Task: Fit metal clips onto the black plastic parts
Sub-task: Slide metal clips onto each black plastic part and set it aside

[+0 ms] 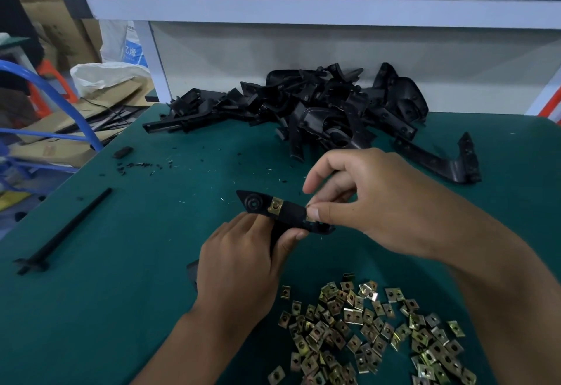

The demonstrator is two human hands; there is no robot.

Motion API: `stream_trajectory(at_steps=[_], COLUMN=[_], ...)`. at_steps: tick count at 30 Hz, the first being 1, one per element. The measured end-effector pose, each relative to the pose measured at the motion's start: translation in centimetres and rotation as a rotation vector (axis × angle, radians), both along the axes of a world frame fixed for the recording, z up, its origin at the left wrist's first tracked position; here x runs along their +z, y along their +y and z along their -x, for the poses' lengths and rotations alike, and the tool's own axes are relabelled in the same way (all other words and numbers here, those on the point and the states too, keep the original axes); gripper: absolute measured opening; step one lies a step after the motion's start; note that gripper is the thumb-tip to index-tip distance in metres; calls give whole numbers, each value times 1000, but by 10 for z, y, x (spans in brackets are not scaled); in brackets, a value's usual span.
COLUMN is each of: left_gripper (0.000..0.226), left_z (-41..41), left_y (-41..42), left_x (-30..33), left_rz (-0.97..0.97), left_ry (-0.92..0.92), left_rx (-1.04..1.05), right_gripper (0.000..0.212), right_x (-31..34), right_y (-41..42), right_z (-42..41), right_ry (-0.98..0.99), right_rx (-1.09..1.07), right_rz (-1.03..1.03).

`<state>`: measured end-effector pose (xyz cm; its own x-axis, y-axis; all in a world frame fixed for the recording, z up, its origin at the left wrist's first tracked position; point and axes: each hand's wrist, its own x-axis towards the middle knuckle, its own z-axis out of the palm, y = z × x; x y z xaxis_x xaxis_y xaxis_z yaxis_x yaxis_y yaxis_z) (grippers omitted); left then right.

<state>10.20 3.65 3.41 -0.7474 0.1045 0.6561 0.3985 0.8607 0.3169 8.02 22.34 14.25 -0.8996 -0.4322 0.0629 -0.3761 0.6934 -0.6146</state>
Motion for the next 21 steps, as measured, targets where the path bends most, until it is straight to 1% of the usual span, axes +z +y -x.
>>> stream_trajectory(at_steps=[4, 7, 12, 15, 17, 19, 21], left_gripper=[57, 60, 65, 61, 52, 44, 46], left_z=[-1, -3, -3, -3, -3, -2, -3], left_y=[-1, 0, 3, 2, 2, 2, 2], left_x=[3, 6, 7, 9, 9, 6, 3], left_rz=[-12, -39, -134, -175, -205, -211, -195], left_ry=[-26, -46, -55, -60, -86, -112, -130], left_rx=[13, 36, 113, 157, 164, 149, 122], right_gripper=[16, 15, 11, 10, 6, 2, 12], right_x=[1, 0, -8, -14, -17, -16, -9], right_y=[1, -1, -15, -26, -29, -23, -11], right_z=[2, 2, 1, 0, 1, 3, 6], right_ry=[-94, -123, -95, -66, -22, -18, -101], right_rx=[10, 0, -76, -116, -118, -71, 16], right_rz=[48, 111, 328, 456, 441, 336, 251])
